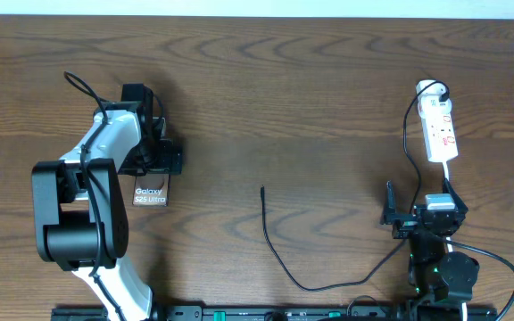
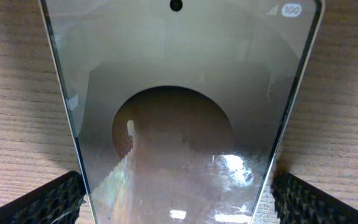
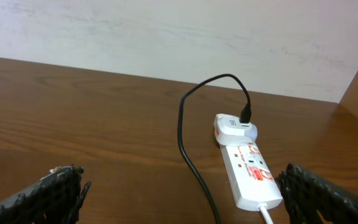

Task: Plug charger to phone and switch on socket
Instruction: 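Lower the left gripper around the phone's sides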

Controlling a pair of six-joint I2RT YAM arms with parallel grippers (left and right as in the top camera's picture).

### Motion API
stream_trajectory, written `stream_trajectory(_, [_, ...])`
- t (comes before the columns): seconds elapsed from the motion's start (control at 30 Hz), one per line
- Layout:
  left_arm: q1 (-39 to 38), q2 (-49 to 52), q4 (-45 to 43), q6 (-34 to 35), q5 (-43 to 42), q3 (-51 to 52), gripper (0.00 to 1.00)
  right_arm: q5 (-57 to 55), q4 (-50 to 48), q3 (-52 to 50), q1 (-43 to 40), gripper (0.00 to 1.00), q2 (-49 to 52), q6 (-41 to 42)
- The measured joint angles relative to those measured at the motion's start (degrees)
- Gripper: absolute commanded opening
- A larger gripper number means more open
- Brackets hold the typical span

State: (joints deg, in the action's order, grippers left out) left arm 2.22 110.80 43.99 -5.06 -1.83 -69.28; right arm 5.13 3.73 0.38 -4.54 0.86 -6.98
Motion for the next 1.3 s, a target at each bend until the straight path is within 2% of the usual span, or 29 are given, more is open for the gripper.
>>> stream_trajectory(0.97, [0.0,-0.22,-1.03,-2.49,-0.04,0.37,0.98,0.0,0.0,0.0,0.0,0.99,0.0,0.0])
stream_trajectory(1.3, [0.04,-1.84,-3.82,-2.49,-0.46,2.89,0.98,0.0,0.0,0.0,0.0,0.99,0.0,0.0])
